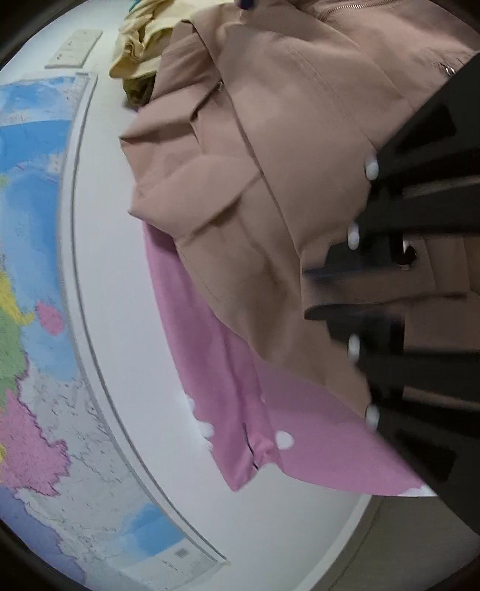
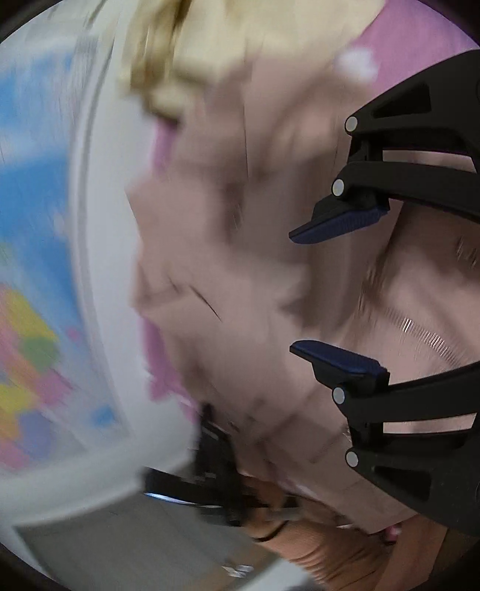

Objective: Fold large clothes

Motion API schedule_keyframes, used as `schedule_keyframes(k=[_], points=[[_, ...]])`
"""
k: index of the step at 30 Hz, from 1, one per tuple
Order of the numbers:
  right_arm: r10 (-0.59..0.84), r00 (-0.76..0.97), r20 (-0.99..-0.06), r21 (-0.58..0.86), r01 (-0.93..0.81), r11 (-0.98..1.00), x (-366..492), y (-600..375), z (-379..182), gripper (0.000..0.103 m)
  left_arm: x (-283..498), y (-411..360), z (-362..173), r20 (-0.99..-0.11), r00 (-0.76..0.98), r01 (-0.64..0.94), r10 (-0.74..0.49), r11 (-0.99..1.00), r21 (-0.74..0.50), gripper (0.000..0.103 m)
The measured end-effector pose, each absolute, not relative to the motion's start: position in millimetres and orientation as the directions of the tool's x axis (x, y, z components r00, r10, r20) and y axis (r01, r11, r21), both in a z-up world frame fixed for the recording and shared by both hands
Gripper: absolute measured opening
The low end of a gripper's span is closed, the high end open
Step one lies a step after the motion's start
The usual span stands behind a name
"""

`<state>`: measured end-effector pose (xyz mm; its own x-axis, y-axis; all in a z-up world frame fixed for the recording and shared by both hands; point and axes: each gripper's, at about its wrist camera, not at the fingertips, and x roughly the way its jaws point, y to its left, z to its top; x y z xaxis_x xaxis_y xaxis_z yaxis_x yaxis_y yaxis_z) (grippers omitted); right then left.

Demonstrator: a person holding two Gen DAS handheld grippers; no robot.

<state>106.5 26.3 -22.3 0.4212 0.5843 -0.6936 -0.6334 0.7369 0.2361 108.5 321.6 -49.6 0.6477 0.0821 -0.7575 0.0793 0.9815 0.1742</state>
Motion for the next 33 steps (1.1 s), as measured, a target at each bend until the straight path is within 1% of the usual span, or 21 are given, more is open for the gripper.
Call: schedule_keyframes(k=[2,4,5,6,8,10,11,13,17,18,19,20,21,22,24,26,28,31,33], points=[[0.578,0.365,-0.73,0.22,-0.675,0.704,108,56,-34,0.053,92,336,-39,-0.732,0.676,0.037,0.088,0.988,0.153,0.051],[0.572,0.319,-0.756,0.206,-0.713,0.67,108,80,-43,0.053,72,347,-26,-0.702,0.705,0.009,0.1,0.989,0.15,0.053],[0.566,0.305,-0.766,0.197,-0.727,0.658,107,90,-47,0.053,60,354,-17,-0.678,0.726,-0.008,0.116,0.987,0.16,0.06],[0.566,0.298,-0.768,0.194,-0.734,0.651,106,95,-48,0.053,45,361,-7,-0.647,0.749,-0.036,0.143,0.984,0.176,0.068],[0.583,0.277,-0.763,0.212,-0.745,0.632,106,101,-49,0.054,8,378,12,-0.586,0.782,-0.111,0.213,0.972,0.206,0.074],[0.601,0.267,-0.754,0.232,-0.746,0.624,106,101,-49,0.057,-16,390,20,-0.563,0.785,-0.158,0.258,0.962,0.221,0.075],[0.605,0.264,-0.752,0.238,-0.746,0.622,106,100,-50,0.058,-33,401,21,-0.559,0.784,-0.18,0.271,0.96,0.213,0.078],[0.611,0.255,-0.75,0.251,-0.745,0.619,105,101,-51,0.058,-51,413,13,-0.577,0.77,-0.19,0.272,0.961,0.199,0.08],[0.616,0.243,-0.749,0.27,-0.737,0.62,100,98,-53,0.059,-65,423,-24,-0.675,0.688,-0.173,0.265,0.964,0.202,0.08],[0.616,0.242,-0.749,0.276,-0.733,0.622,100,97,-54,0.06,-65,424,-34,-0.692,0.669,-0.165,0.271,0.962,0.218,0.08],[0.616,0.239,-0.75,0.279,-0.731,0.623,101,98,-55,0.06,-63,423,-45,-0.698,0.642,-0.176,0.319,0.946,0.271,0.08],[0.615,0.238,-0.752,0.28,-0.729,0.625,100,96,-55,0.061,-58,424,-55,-0.712,0.609,-0.183,0.349,0.935,0.303,0.076],[0.615,0.239,-0.751,0.282,-0.727,0.626,99,95,-55,0.061,-54,426,-62,-0.731,0.578,-0.185,0.363,0.931,0.316,0.057],[0.617,0.238,-0.75,0.286,-0.725,0.627,98,93,-55,0.062,-50,430,-68,-0.743,0.545,-0.197,0.388,0.921,0.336,0.047],[0.618,0.243,-0.748,0.287,-0.721,0.631,95,87,-54,0.062,-46,444,-65,-0.737,0.52,-0.237,0.431,0.902,0.36,0.003],[0.621,0.244,-0.745,0.293,-0.716,0.633,94,82,-54,0.062,-46,451,-48,-0.728,0.546,-0.261,0.415,0.91,0.323,0.003],[0.624,0.251,-0.74,0.3,-0.707,0.641,92,74,-54,0.062,-50,451,-20,-0.697,0.6,-0.262,0.392,0.92,0.291,0.002],[0.634,0.259,-0.729,0.32,-0.689,0.65,93,62,-51,0.062,-54,434,32,-0.659,0.691,-0.198,0.296,0.955,0.222,0.002],[0.643,0.267,-0.718,0.335,-0.677,0.655,93,53,-49,0.062,-54,410,62,-0.631,0.739,-0.129,0.235,0.969,0.209,0.003]])
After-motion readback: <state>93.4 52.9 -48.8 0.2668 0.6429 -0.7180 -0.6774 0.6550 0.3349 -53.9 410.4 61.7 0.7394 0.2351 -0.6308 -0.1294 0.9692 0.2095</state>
